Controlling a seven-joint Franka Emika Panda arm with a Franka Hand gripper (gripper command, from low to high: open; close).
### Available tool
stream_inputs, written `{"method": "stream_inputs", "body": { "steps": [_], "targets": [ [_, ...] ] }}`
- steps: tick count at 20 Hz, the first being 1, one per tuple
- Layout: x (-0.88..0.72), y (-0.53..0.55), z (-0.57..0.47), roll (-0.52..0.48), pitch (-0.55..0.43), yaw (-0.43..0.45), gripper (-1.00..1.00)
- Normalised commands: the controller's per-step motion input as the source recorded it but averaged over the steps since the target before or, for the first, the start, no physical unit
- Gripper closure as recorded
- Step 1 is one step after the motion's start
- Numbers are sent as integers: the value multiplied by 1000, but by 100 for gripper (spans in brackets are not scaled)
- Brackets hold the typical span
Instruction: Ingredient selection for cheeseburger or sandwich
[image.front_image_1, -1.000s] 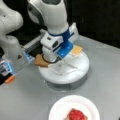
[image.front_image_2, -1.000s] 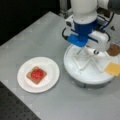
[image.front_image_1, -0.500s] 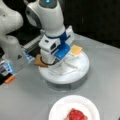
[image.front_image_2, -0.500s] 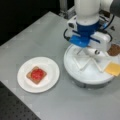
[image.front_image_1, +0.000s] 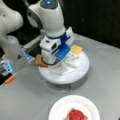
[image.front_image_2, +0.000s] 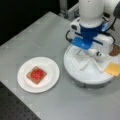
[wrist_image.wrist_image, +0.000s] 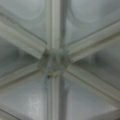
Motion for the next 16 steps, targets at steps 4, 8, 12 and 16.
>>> {"method": "stream_inputs", "body": {
  "steps": [4, 8, 12, 16],
  "targets": [
    [-212, 54, -190, -111, -231, 107, -100],
    [-190, 41, -181, -103, -207, 118, -100],
    [-145, 53, -177, -98, -200, 127, -100],
    [-117, 87, -181, -97, -186, 130, -100]
  ]
}}
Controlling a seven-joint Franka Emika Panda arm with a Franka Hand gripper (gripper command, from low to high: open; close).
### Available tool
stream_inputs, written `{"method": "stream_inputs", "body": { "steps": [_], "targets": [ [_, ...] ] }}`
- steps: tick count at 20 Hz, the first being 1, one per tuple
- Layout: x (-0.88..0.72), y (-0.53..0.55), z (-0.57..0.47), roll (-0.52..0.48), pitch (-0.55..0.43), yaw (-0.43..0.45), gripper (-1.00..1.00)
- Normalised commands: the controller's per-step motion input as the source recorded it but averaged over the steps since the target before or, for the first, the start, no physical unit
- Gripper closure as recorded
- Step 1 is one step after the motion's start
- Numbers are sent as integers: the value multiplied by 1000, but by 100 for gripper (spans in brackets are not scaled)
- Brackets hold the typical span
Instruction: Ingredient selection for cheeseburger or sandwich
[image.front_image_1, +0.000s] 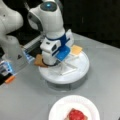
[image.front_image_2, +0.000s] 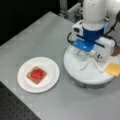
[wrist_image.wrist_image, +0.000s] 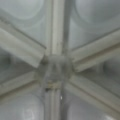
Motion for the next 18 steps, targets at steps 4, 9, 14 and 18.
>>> {"method": "stream_inputs", "body": {
  "steps": [4, 9, 14, 18],
  "targets": [
    [-104, 72, -165, -85, -172, 140, -100],
    [-90, 30, -150, -69, -154, 155, -100],
    [-112, -12, -140, -71, -132, 183, -100],
    [-145, -79, -135, -84, -134, 201, -100]
  ]
}}
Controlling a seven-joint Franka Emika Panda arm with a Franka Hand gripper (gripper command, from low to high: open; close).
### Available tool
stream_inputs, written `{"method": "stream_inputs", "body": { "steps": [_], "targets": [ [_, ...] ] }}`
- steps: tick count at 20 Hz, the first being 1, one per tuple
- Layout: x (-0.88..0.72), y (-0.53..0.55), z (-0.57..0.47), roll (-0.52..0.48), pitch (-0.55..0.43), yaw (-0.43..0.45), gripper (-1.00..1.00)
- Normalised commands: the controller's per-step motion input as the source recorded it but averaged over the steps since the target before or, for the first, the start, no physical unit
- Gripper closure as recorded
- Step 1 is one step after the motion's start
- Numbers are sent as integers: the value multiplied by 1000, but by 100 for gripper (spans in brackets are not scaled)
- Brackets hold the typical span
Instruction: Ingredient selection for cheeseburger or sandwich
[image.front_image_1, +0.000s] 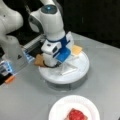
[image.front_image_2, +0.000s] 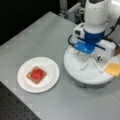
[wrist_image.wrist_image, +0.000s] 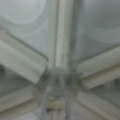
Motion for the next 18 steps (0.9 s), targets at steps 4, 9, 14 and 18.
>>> {"method": "stream_inputs", "body": {
  "steps": [4, 9, 14, 18],
  "targets": [
    [-151, -104, -140, -97, -143, 198, -100],
    [-132, -98, -126, -108, -148, 186, -100],
    [-139, -87, -152, -129, -132, 177, -100],
    [-142, -50, -157, -149, -119, 177, -100]
  ]
}}
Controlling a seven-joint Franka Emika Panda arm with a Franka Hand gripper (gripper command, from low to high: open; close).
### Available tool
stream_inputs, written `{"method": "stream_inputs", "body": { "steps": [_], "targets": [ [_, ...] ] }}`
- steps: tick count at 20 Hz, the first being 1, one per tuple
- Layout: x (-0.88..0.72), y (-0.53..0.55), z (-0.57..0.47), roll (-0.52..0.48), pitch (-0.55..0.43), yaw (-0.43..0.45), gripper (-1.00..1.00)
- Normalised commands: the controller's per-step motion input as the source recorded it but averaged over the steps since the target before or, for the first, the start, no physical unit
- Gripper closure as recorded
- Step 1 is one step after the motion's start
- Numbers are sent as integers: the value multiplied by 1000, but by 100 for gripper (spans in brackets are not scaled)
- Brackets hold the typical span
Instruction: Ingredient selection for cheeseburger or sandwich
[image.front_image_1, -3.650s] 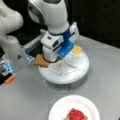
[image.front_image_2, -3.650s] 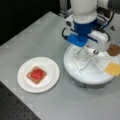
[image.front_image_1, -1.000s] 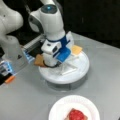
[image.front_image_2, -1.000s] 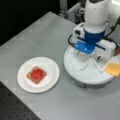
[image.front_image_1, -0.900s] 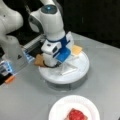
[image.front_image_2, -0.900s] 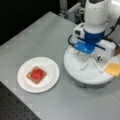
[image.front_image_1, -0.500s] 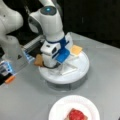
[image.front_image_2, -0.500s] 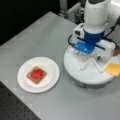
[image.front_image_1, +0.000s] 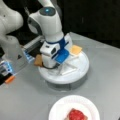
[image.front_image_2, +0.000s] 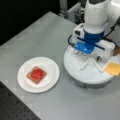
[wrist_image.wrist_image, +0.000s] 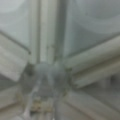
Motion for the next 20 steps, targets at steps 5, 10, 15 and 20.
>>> {"method": "stream_inputs", "body": {
  "steps": [5, 10, 15, 20],
  "targets": [
    [-124, -37, -171, -176, -101, 189, -100],
    [-131, -18, -186, -169, -75, 189, -100],
    [-155, 21, -202, -149, -59, 188, -100],
    [-178, 29, -211, -138, -54, 198, -100]
  ]
}}
